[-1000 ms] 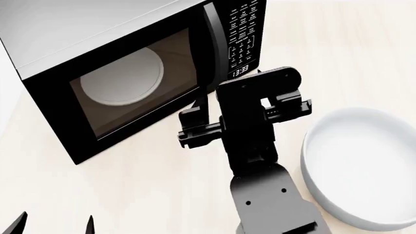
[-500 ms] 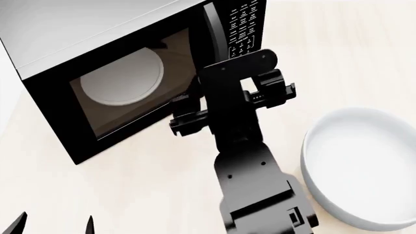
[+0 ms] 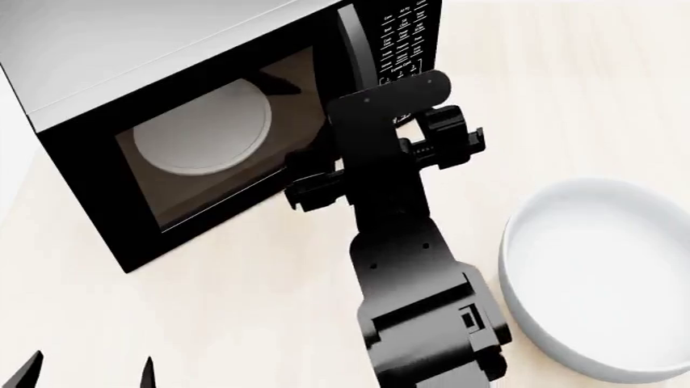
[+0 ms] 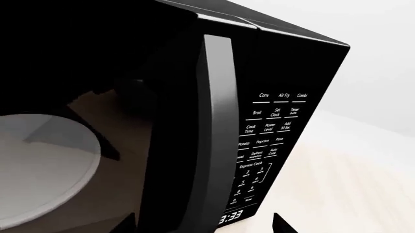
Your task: Open the microwave.
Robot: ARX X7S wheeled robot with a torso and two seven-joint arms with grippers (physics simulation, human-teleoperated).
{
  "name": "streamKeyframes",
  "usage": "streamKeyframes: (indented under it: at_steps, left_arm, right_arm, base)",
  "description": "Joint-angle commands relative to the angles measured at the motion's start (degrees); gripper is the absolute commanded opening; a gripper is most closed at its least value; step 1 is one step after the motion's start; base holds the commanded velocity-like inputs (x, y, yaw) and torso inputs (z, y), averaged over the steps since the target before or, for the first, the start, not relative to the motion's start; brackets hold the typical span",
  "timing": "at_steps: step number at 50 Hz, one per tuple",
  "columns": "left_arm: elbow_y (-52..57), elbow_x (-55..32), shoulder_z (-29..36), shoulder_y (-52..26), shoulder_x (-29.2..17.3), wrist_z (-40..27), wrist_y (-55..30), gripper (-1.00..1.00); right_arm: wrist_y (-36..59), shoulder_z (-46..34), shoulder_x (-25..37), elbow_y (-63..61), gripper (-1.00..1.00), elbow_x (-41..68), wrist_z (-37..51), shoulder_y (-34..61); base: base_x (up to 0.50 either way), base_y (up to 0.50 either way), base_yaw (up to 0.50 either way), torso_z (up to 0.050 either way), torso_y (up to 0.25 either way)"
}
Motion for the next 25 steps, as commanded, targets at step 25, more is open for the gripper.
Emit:
streamKeyframes:
  at_steps: [25]
  left_arm:
    - [0.00,-0.96,0.49,-0.16,-0.78,-0.61,0.27,1.00]
  right_arm:
    - [-5.74,-2.55,-1.04,9.75,1.00,2.62,2.32,4.88]
  base:
    - [0.00,0.00,0.00,0.000,0.000]
